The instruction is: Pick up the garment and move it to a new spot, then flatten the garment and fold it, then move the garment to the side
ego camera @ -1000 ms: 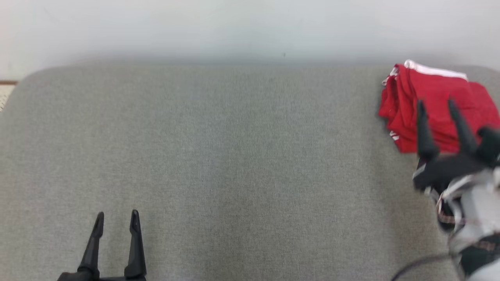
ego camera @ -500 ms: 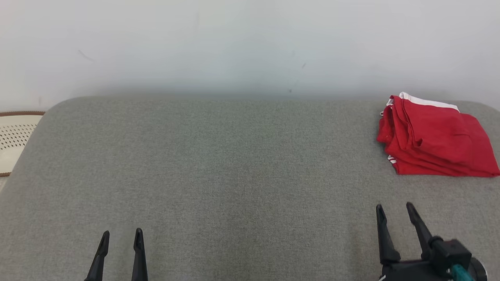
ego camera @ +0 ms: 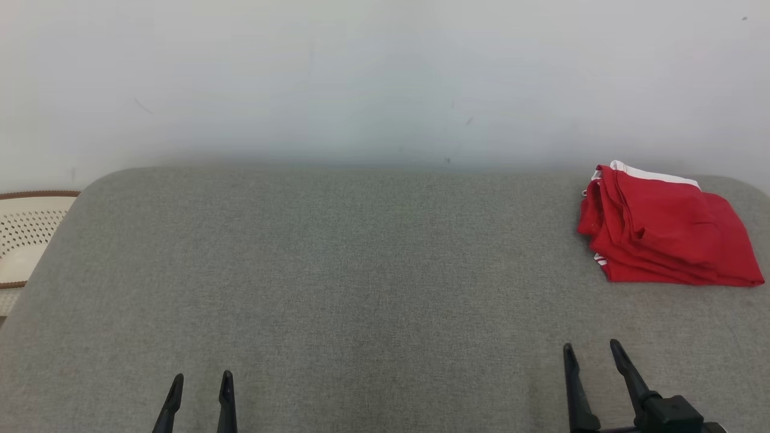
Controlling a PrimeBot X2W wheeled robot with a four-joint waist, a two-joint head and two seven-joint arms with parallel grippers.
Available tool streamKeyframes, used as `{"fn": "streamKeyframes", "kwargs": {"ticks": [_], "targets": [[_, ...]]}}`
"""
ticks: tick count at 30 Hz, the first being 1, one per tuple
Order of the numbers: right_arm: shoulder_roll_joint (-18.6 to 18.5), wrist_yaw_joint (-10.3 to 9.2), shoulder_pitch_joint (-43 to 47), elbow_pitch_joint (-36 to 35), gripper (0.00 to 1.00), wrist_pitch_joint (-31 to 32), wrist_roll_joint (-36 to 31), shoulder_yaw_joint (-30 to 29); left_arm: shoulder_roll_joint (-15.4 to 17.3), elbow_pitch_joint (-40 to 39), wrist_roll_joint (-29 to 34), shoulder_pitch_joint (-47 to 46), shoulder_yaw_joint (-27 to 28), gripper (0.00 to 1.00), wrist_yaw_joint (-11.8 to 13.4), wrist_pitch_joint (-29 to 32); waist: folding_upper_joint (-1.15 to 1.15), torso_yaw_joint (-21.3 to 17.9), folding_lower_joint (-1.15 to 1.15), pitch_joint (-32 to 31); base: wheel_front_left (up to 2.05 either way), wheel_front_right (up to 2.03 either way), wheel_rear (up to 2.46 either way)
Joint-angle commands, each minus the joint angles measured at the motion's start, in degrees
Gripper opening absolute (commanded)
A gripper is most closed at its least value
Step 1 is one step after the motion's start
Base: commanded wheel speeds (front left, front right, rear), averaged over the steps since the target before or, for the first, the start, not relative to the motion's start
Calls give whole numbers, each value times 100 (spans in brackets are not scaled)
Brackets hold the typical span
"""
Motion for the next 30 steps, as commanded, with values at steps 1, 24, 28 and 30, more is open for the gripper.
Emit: {"fn": "streamKeyframes", "kwargs": {"ticks": [1, 24, 28, 30], "targets": [[30, -1, -17, 20, 100, -4, -26, 70, 2, 64, 37, 12, -4, 100, 1, -5, 0, -8, 0, -28, 0, 0, 0], [38, -1, -33, 30, 100, -4, 211, 110, 10, 125, -20, 9, 21, 100, -20, -4, 0, -43, 0, -26, 0, 0, 0], [38, -1, -22, 18, 100, -4, 241, 112, 28, 99, -29, 3, -11, 100, -91, -4, 0, -28, 0, -3, 0, 0, 0], [24, 0, -11, 41, 0, 0, 213, 114, 9, 113, -15, -7, -8, 0, -102, 1, 0, -27, 0, 2, 0, 0, 0]]}}
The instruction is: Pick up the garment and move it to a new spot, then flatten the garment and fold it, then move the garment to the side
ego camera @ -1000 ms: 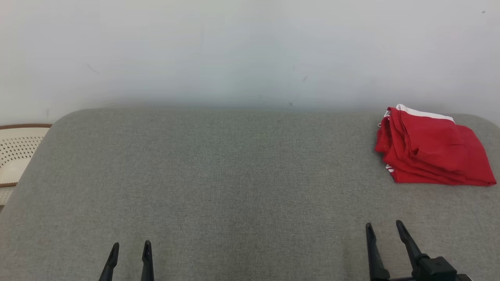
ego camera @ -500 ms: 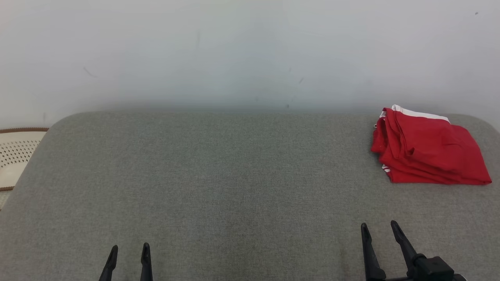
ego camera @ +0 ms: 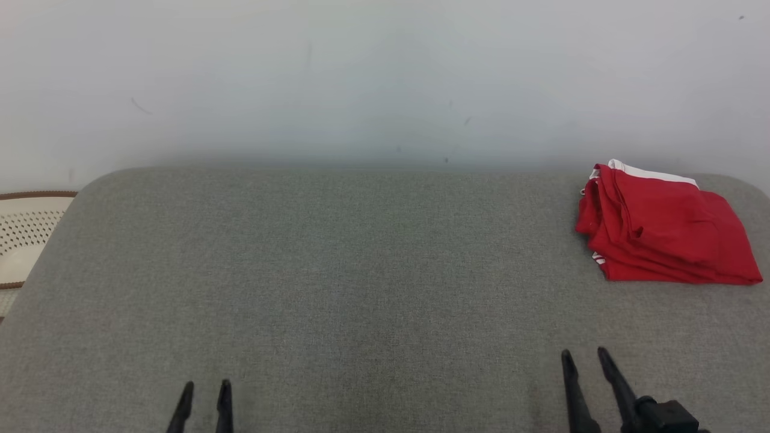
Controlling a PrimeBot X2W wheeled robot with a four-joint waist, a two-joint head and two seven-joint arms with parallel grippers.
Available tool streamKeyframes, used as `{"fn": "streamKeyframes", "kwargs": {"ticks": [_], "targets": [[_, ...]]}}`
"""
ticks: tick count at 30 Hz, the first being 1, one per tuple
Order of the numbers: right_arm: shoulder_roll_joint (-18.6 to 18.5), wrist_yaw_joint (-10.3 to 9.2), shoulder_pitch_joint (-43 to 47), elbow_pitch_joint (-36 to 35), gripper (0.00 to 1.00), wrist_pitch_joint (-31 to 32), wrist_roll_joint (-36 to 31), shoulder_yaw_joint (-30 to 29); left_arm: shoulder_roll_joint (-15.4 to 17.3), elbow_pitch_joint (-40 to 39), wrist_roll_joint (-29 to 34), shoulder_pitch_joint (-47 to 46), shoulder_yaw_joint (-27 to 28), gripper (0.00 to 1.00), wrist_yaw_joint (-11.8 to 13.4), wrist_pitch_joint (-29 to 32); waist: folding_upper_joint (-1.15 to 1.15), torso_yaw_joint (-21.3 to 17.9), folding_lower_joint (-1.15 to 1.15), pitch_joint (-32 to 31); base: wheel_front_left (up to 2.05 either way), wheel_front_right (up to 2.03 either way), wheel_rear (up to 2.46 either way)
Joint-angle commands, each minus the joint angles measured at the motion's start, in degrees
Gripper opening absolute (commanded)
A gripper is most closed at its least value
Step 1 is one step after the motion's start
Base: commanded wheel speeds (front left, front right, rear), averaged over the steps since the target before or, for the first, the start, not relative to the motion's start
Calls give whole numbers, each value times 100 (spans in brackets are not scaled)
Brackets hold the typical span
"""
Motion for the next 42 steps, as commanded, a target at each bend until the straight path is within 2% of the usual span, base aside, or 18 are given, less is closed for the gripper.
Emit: {"fn": "streamKeyframes", "kwargs": {"ticks": [1, 3, 22, 42], "targets": [[0, 0, 12, -8, 0, 0, 17, 2, 0, 4, -17, 6, -1, 0, -5, 1, 0, -1, 0, 1, 0, 0, 0], [-1, 0, 77, 54, 0, 2, 70, 7, -9, 81, -73, 31, -13, 0, -11, 8, 0, -1, 0, 3, 0, 0, 0], [-182, 0, 210, -144, 0, 459, 2626, -409, 21, 284, -2295, -132, -70, 0, -269, 431, 0, -19, 0, 49, 0, 0, 0], [-202, -1, 312, -284, 0, 922, 4436, -833, 24, 424, -3947, -237, -95, 0, -469, 763, 0, -37, 0, 93, 0, 0, 0]]}}
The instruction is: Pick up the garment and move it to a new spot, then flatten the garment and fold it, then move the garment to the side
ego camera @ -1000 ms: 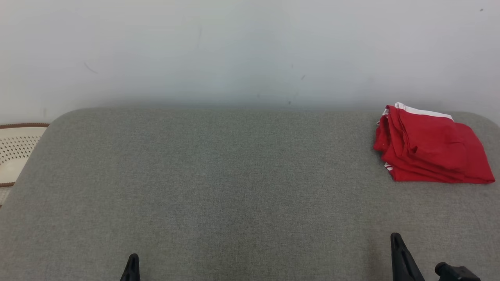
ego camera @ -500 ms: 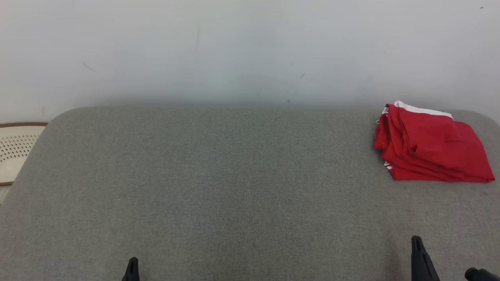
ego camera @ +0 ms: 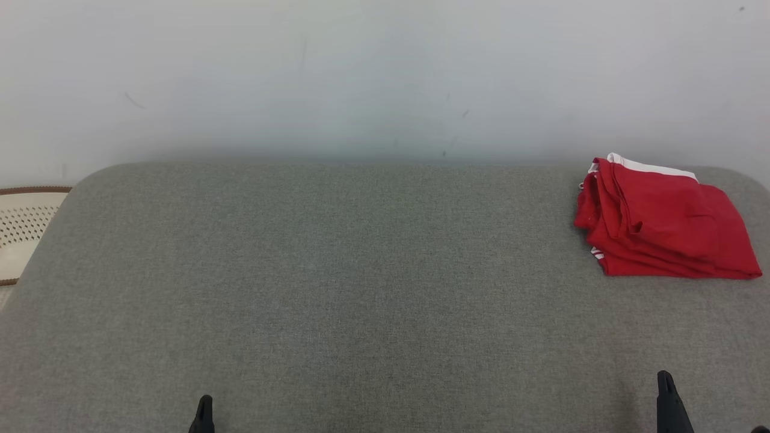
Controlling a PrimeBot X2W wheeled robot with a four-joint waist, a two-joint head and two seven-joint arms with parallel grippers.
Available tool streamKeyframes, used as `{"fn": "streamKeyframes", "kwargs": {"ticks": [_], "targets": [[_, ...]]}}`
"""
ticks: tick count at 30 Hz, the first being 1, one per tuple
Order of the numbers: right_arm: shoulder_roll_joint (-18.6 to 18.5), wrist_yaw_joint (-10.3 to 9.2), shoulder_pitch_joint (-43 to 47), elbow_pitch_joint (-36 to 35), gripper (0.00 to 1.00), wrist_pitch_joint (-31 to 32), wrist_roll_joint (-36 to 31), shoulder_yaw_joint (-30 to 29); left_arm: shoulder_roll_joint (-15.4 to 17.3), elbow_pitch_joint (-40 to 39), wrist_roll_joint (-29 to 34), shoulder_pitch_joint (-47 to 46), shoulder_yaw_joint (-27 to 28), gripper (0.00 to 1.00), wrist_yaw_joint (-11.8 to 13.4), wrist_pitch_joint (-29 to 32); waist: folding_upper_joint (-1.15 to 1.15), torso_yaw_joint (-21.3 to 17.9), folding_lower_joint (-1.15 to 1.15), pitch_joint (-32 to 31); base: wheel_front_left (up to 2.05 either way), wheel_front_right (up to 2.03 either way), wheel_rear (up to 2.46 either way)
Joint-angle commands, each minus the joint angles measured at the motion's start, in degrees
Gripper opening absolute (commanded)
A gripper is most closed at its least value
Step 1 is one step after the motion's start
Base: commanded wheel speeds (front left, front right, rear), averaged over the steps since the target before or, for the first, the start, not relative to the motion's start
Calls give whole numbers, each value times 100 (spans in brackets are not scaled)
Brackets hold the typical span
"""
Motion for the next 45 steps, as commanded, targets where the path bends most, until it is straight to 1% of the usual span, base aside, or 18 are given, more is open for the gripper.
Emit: {"fn": "streamKeyframes", "kwargs": {"ticks": [1, 27, 35, 36, 45], "targets": [[-43, -1, 3, -107, 0, 50, 226, -63, 26, -38, -217, -119, 10, 0, -41, 32, 0, -1, 0, 3, 0, 0, 0], [15, 0, 107, -250, 0, 657, 2185, -627, 15, 131, -2048, -236, 0, 0, -268, 421, 0, -26, 0, 65, 0, 0, 0], [33, -1, 130, -281, 0, 795, 2604, -761, 11, 164, -2450, -270, -1, 0, -317, 508, 0, -33, 0, 81, 0, 0, 0], [63, 0, 155, -318, 0, 1006, 3231, -955, 5, 217, -3027, -284, -3, 0, -385, 638, 0, -43, 0, 106, 0, 0, 0], [84, 0, 157, -350, 0, 1164, 3683, -1103, 2, 261, -3478, -322, -5, 0, -434, 735, 0, -51, 0, 127, 0, 0, 0]]}}
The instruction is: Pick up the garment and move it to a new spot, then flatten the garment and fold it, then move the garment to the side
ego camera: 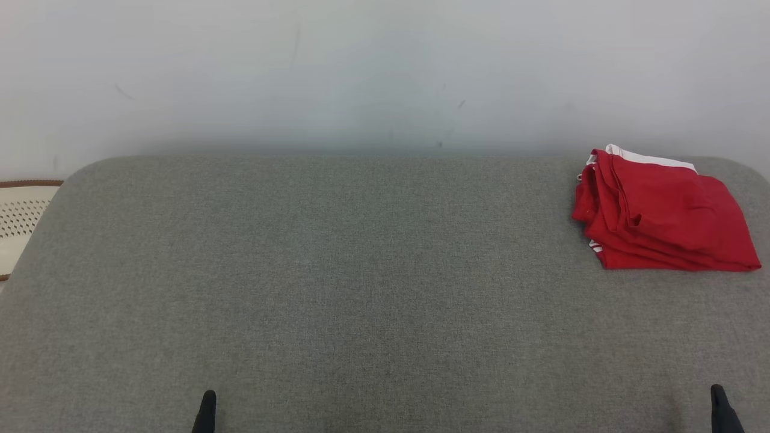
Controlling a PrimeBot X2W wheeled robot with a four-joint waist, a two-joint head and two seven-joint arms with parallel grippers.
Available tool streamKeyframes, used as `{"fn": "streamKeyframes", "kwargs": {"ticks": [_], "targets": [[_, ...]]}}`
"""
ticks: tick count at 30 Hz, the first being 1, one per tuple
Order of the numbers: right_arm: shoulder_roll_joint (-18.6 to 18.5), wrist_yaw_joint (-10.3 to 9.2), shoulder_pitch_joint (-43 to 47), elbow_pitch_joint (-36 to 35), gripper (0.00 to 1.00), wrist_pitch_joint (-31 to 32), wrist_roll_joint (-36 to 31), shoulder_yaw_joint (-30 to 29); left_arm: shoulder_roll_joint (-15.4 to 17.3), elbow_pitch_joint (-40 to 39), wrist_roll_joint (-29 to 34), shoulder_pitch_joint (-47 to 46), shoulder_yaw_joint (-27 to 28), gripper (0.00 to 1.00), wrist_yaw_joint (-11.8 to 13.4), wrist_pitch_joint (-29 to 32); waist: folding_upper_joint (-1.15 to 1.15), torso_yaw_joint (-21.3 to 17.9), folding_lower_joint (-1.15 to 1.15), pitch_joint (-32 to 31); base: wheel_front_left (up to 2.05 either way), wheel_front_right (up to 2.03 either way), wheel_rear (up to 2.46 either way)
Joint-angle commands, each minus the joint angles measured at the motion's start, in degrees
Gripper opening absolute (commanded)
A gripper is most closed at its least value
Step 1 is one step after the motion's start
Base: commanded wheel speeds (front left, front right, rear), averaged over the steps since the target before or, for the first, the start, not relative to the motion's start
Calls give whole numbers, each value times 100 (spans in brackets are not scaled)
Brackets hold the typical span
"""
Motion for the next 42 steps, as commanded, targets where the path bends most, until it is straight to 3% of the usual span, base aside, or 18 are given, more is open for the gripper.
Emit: {"fn": "streamKeyframes", "kwargs": {"ticks": [1, 30, 42], "targets": [[6, 2, 7, -41, 0, 38, 119, -47, 9, 4, -140, -82, 9, 0, -23, 34, 0, -1, 0, 2, 0, 0, 0], [55, 2, 88, -129, 0, 470, 1419, -444, -2, 122, -1355, -142, 2, 0, -168, 298, 0, -28, 0, 69, 0, 0, 0], [70, 2, 79, -123, 0, 482, 1372, -461, -5, 119, -1336, -140, 8, 0, -171, 291, 0, -28, 0, 70, 0, 0, 0]]}}
